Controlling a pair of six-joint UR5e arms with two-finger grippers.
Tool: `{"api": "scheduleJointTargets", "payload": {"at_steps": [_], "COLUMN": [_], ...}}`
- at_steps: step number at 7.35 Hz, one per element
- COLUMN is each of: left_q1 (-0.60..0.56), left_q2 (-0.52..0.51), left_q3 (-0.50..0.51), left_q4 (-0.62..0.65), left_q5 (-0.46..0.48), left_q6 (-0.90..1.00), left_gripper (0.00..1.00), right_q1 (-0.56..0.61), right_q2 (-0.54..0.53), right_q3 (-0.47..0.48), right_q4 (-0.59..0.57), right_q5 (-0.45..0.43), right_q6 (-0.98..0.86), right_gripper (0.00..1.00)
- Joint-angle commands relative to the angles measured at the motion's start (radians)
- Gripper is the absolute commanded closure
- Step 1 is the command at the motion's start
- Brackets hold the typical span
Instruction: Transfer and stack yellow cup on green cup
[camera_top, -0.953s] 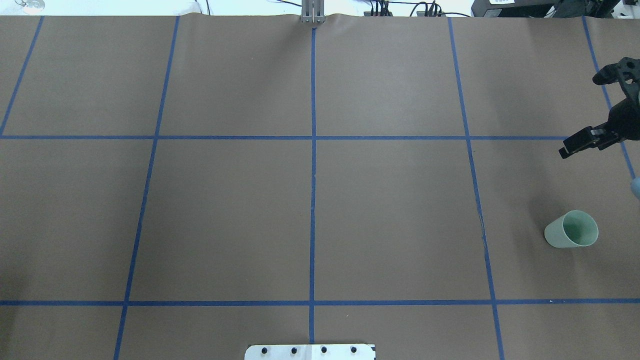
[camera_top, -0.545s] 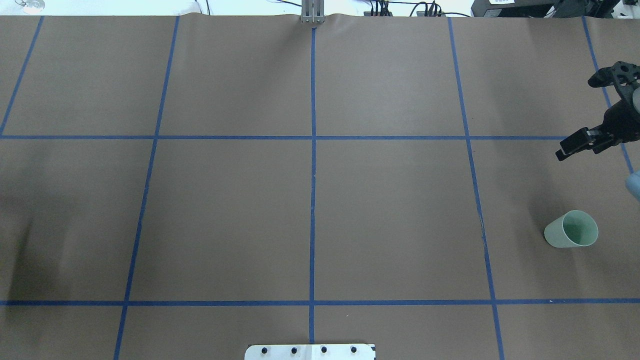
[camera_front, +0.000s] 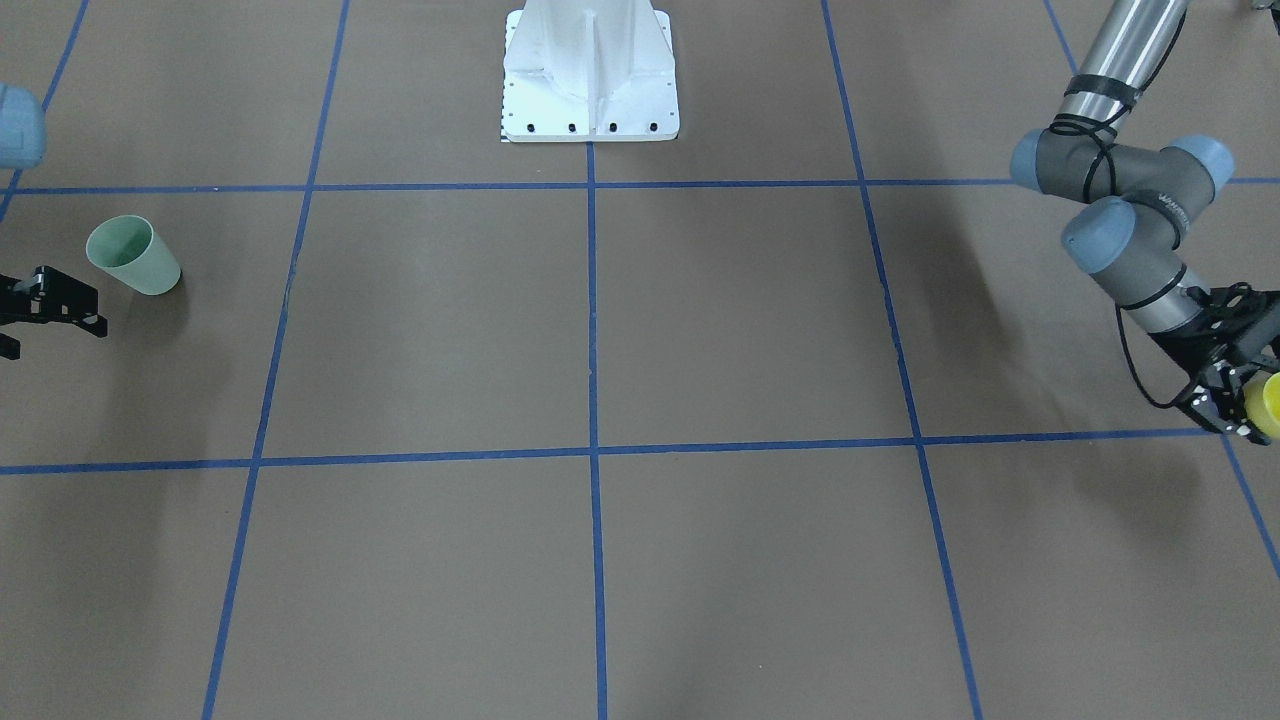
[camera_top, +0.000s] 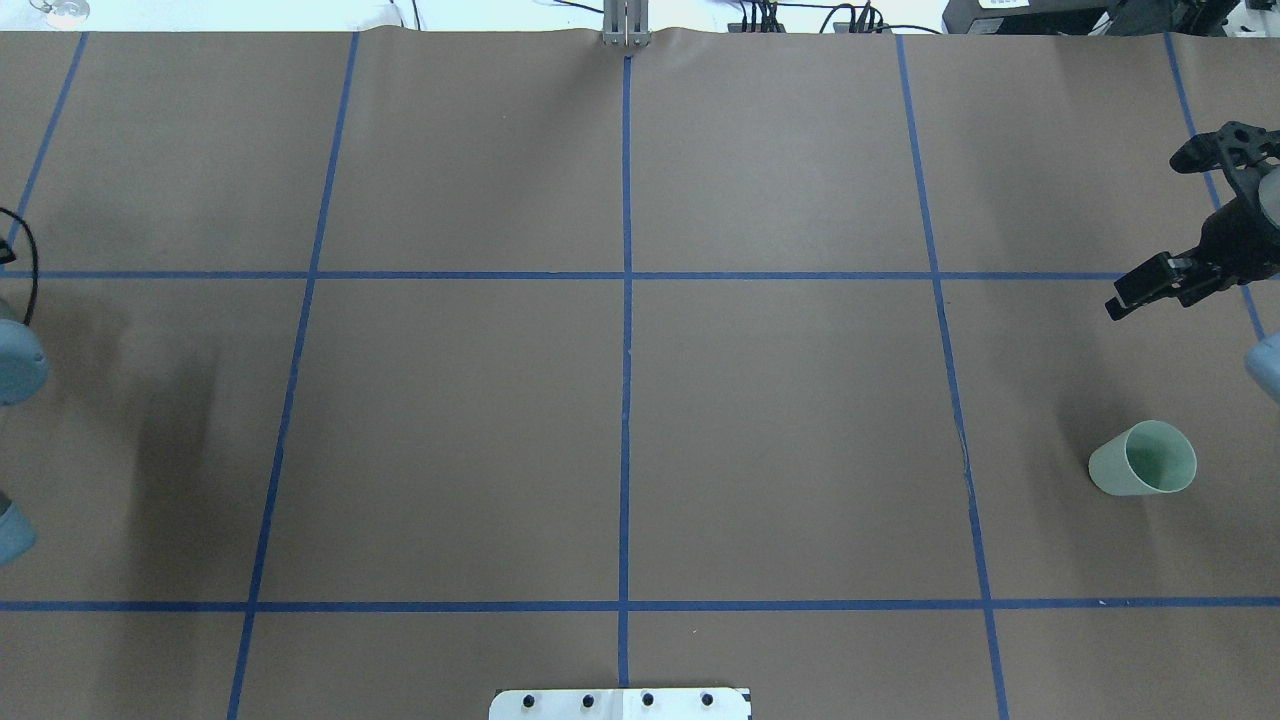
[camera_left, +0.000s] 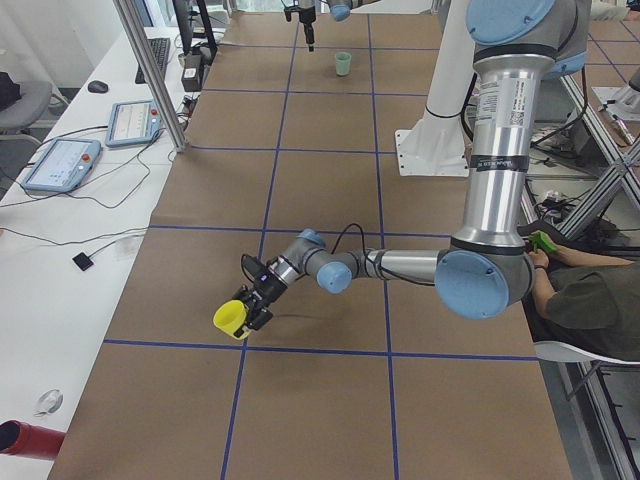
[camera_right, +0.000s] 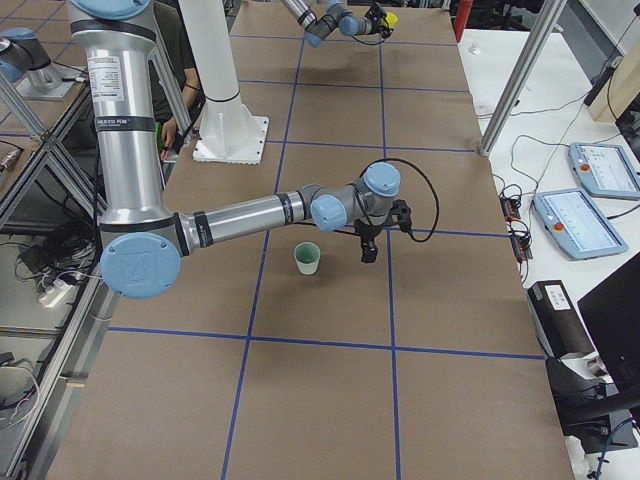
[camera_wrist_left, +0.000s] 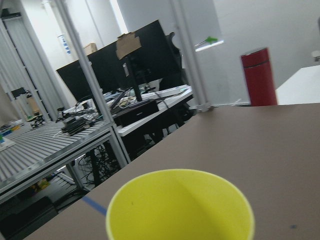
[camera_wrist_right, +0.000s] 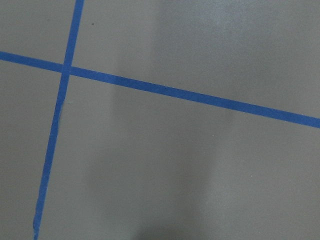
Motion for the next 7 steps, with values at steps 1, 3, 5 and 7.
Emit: {"api": "scheduleJointTargets", "payload": {"at_steps": [1,3,5,7], "left_q1": [0.006,0.079,0.182,0.254], "left_q2": [-0.216,-0.376,-0.461,-0.480], "left_q3": [0.058,0.103,0.103,0.107], "left_q4": [-0.143,-0.236,-0.380,-0.563], "left_q5": [-0.068,-0.161,-0.214,-0.261], "left_q6": [0.191,0.293,0.386,0.553], "left_gripper": [0.76,0.75,0.75,0.71], "right_q1": [0.001,-0.007,-0.036,-0.071], "right_q2": [0.058,0.181,0.288,0.374], "right_q3": [-0.003,-0.023,-0.069,-0.086], "right_q4": [0.000,0.000,0.000,0.002], "right_q5": [-0.005,-0.007,-0.005,-0.010], "right_q6": [0.035,0.184,0.205,0.256], "right_gripper": [0.00,0.00,0.00,0.00]}}
